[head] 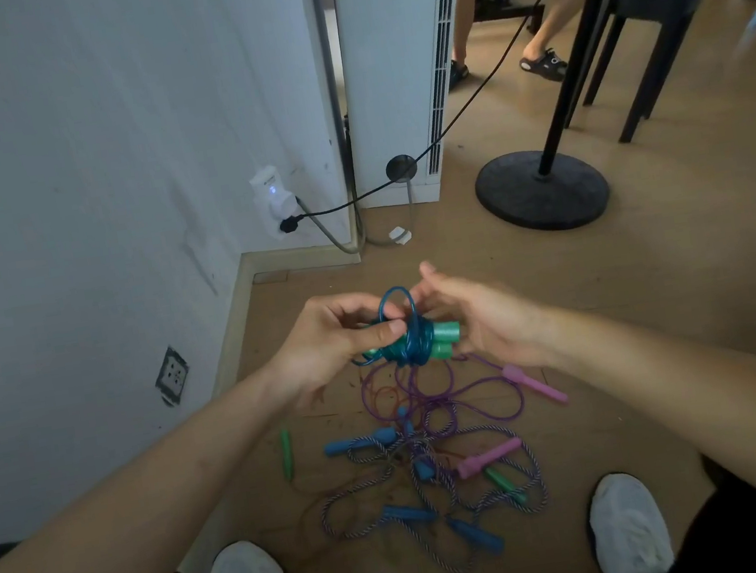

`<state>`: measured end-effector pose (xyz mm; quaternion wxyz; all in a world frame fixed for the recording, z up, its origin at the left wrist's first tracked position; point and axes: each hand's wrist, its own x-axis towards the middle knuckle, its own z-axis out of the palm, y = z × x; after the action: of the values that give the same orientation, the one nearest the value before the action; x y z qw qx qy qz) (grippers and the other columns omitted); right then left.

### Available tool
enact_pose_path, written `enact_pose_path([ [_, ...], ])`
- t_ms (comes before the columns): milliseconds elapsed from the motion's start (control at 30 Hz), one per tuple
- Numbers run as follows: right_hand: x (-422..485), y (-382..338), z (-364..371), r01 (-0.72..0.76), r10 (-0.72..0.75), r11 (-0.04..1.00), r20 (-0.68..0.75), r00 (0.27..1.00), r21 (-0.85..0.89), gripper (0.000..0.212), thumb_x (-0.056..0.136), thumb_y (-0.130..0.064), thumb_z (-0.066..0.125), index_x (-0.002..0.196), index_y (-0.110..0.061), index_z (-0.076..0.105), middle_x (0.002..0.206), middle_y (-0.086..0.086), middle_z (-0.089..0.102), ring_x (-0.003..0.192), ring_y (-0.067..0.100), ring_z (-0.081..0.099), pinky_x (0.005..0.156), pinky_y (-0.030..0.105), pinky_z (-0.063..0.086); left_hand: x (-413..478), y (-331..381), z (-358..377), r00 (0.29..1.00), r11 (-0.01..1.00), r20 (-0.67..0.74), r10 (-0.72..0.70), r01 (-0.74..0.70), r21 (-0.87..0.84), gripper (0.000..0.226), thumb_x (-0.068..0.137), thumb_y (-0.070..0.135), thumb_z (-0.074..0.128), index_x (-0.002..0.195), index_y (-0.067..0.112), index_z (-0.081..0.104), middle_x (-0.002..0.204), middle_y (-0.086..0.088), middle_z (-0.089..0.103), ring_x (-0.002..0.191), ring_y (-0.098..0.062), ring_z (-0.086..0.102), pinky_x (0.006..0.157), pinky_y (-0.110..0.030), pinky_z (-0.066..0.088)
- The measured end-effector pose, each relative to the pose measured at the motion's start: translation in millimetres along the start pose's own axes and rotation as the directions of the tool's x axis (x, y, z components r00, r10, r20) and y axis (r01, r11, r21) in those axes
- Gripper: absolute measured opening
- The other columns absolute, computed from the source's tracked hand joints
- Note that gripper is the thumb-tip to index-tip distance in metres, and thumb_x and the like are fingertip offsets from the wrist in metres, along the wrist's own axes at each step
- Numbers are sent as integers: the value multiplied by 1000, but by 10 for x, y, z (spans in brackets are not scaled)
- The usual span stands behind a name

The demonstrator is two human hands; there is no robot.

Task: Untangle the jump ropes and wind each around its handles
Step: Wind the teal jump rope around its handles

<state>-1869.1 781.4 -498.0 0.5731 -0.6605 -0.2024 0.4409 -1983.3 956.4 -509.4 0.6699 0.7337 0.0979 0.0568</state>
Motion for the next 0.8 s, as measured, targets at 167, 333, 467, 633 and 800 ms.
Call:
enact_pose_path([
  [167, -102, 21, 32, -233, 206, 971, 305, 930, 55, 49, 96, -42, 49, 134, -12, 54, 122, 19, 66, 91, 29, 68, 72, 34, 58, -16, 67, -16, 999, 999, 29, 37, -38, 23, 25, 80, 7, 77, 102, -3, 73, 97, -22, 74, 84, -31, 71, 77, -37, 60],
  [333, -83, 13, 30, -208, 176, 966, 195, 965, 157, 45, 95, -36, 56, 130, -9, 58, 112, 15, 68, 74, 15, 63, 60, 24, 52, -18, 164, -50, 999, 997, -20, -38, 37, -73, 25, 77, 28, 76, 92, 8, 78, 99, -21, 74, 87, -24, 66, 82, -34, 51],
  [467, -60, 56, -2, -229, 210, 943, 104, 972, 242, 50, 88, -35, 64, 130, -9, 58, 116, 14, 68, 78, 17, 64, 64, 27, 52, -26, 236, -119, 988, 985, -29, -151, 148, -90, 12, 82, 30, 76, 86, 18, 73, 91, 0, 72, 90, -12, 63, 87, -33, 46],
  [633, -67, 67, 1, -249, 239, 907, 71, 968, 340, 56, 81, -25, 65, 132, -7, 52, 110, 15, 68, 83, 24, 71, 61, 30, 55, -27, 289, -173, 971, 947, -61, -231, 210, -244, 8, 69, 25, 63, 68, 21, 68, 86, 1, 70, 81, -14, 57, 75, -31, 44],
  [800, -76, 48, 64, -162, 143, 944, 89, 986, 288, 38, 100, -12, 48, 133, -30, 55, 124, 18, 62, 82, 29, 67, 61, 34, 52, -26, 323, -196, 969, 869, -2, -247, 221, -442, 6, 78, 15, 64, 75, 15, 59, 83, -5, 71, 75, -14, 66, 73, -26, 55],
])
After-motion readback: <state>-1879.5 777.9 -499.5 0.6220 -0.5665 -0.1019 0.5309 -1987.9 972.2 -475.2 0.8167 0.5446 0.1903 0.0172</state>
